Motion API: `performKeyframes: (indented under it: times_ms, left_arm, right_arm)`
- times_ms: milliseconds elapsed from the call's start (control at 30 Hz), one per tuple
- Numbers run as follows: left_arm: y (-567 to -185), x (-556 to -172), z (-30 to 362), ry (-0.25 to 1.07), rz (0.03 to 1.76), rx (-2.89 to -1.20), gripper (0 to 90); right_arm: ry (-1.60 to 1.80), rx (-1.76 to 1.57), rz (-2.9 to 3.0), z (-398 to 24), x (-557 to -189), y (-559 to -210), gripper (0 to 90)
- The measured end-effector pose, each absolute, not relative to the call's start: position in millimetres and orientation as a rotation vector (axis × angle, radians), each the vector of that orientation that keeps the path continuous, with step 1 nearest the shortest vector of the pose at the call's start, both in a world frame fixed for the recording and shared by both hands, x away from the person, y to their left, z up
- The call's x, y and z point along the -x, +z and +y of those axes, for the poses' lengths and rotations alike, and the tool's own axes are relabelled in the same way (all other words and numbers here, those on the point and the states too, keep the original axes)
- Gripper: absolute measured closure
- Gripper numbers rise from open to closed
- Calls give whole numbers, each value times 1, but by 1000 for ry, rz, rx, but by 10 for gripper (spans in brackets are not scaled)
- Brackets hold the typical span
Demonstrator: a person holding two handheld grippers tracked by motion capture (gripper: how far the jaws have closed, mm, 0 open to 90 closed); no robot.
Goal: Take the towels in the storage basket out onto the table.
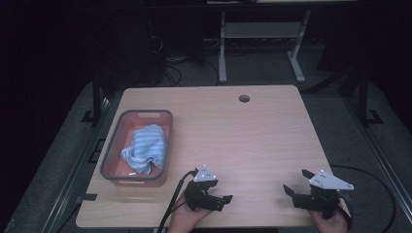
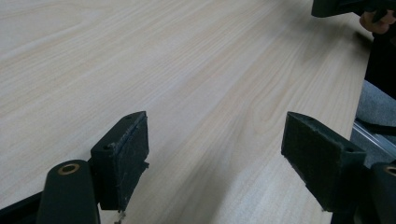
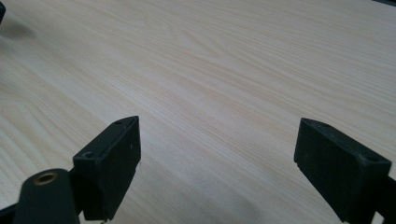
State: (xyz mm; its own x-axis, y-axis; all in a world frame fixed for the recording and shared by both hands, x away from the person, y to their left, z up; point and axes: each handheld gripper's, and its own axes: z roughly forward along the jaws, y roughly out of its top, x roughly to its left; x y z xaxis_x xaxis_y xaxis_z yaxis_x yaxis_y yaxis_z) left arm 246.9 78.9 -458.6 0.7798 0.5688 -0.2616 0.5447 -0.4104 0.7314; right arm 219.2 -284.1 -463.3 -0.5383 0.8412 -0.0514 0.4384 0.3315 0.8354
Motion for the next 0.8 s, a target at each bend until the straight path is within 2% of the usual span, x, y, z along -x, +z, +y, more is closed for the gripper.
performKeyframes:
  times_ms: [200, 467, 800]
  left_arm:
    - [-445, -255, 79, -20, 815, -2102, 203]
    - [-420, -263, 71, 2, 742, -2107, 204]
    - [-407, -281, 67, -32, 766, -2152, 201]
  right_arm:
    - [1093, -1112, 2130, -282, -221, -464, 142]
    - [1085, -1117, 2124, -279, -219, -462, 142]
    - [1085, -1114, 2122, -281, -218, -461, 143]
